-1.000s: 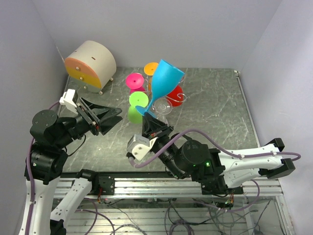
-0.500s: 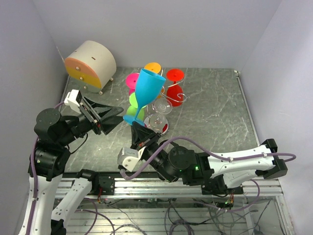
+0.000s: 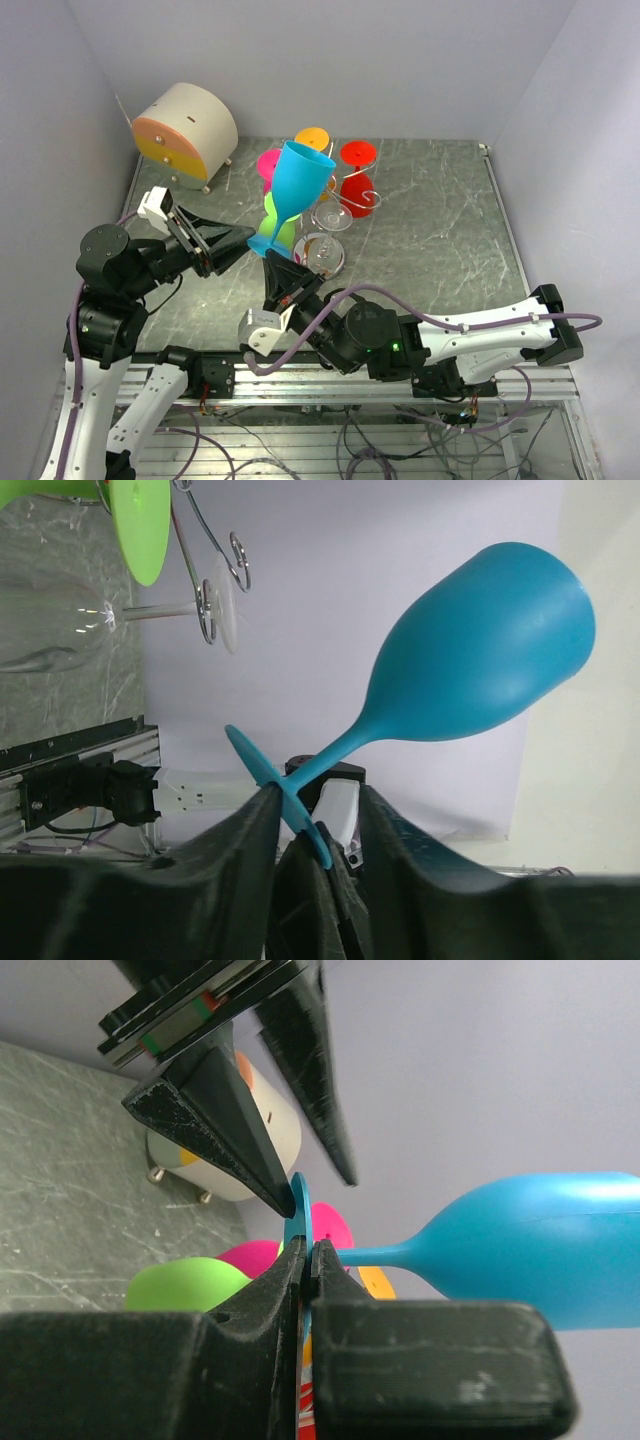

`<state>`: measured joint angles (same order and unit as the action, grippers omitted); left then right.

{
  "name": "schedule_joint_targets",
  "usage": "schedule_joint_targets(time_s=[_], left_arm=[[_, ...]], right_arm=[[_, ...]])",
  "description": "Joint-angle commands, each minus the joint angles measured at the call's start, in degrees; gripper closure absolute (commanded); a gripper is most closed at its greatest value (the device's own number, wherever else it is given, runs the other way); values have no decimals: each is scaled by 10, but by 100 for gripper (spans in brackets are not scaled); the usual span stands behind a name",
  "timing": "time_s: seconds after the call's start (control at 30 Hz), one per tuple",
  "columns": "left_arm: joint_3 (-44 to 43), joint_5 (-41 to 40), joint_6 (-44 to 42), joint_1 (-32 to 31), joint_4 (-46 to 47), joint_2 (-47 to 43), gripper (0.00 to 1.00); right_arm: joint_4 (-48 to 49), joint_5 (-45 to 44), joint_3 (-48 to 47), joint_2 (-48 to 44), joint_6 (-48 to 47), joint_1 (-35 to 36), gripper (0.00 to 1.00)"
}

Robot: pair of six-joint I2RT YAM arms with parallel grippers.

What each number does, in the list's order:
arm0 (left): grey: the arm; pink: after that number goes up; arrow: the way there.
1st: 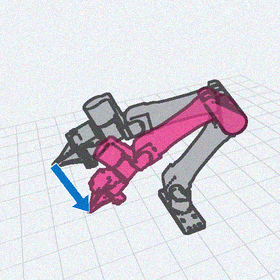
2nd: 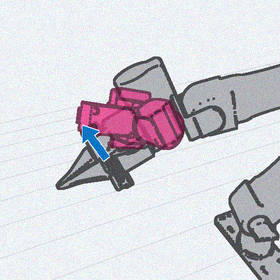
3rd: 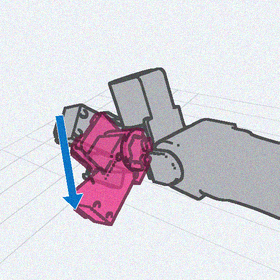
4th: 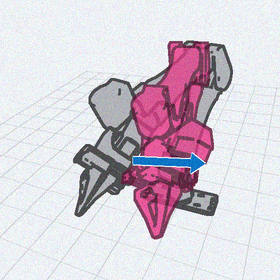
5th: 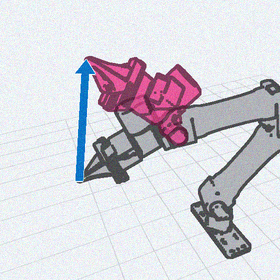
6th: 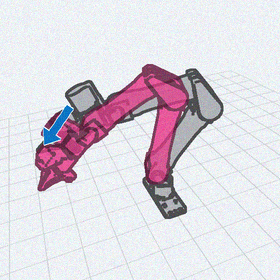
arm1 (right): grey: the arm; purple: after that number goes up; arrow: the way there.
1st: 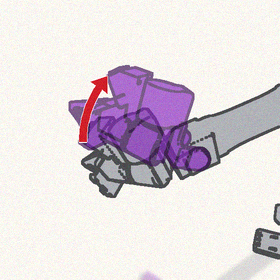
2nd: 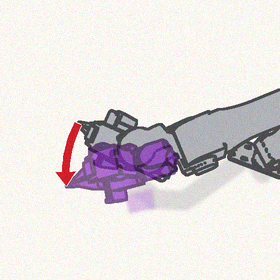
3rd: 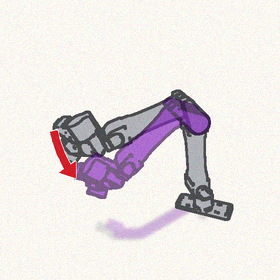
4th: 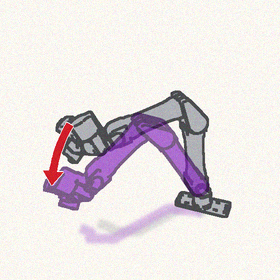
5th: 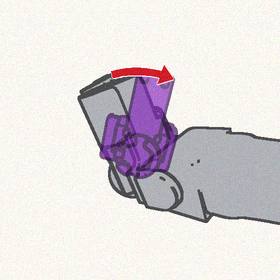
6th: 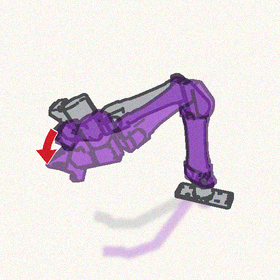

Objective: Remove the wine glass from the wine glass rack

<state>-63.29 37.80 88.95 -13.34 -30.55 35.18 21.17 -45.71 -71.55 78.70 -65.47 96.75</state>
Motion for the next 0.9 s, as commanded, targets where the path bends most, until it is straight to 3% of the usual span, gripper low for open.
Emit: schedule_joint_targets(time_s=[0.0,0.4,0.5,0.87], left_arm=[[12,64,25,-3,23,-6,62],[41,62,15,-3,59,-13,92],[56,58,20,-4,84,-22,93],[92,4,12,-4,122,-57,93]], right_arm=[[34,16,10,6,-3,40,100],[4,-1,23,-20,22,46,100],[-11,-19,24,-33,37,51,99],[-111,-133,10,-76,114,98,67]])
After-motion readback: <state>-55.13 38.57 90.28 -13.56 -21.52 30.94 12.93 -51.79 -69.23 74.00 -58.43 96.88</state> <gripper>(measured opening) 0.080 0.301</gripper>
